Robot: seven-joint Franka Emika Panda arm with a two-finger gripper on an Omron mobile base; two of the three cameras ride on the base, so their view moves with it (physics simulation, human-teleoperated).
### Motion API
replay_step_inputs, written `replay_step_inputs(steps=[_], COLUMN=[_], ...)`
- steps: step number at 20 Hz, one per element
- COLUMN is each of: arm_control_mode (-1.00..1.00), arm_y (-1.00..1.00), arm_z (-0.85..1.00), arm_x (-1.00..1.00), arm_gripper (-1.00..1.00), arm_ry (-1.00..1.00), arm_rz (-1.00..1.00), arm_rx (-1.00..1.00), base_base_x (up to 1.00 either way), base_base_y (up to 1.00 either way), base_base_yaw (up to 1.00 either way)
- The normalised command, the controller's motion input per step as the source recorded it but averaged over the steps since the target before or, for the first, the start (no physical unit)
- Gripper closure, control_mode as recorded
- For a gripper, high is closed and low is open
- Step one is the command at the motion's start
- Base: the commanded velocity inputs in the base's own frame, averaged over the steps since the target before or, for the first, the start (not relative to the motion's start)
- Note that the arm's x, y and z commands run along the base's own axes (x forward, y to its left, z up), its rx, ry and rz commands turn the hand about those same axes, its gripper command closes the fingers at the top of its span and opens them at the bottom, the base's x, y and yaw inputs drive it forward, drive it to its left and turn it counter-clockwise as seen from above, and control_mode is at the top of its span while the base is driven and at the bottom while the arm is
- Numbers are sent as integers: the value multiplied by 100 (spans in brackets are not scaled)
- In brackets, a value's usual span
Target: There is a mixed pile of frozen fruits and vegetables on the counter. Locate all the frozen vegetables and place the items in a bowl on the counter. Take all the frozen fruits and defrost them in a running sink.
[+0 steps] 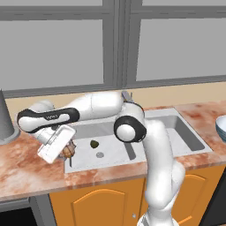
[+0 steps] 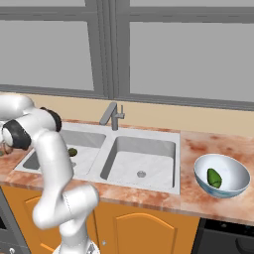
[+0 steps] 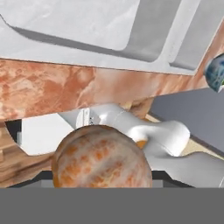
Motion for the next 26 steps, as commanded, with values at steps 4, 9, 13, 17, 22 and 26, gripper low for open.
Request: replay_step_inputs(steps=[4,9,13,17,22,26], arm_control_mode=[-100,-100,-100,-100,-100,-100], arm_y=[-77,-73,-60,-42,-2,1], arm_z=[0,0,-16,-31,-38,-50], arm_x=[44,50,84,97,89,78], arm_gripper=[100,100,100,100,100,100], arm_ry=[-9,-13,-5,-4,-5,0], arm_rz=[-1,0,0,4,10,1], arm_rx=[32,38,37,37,11,-1], base_base_x=[0,0,0,0,0,0], base_base_y=[0,0,0,0,0,0], base_base_yaw=[0,0,0,0,0,0])
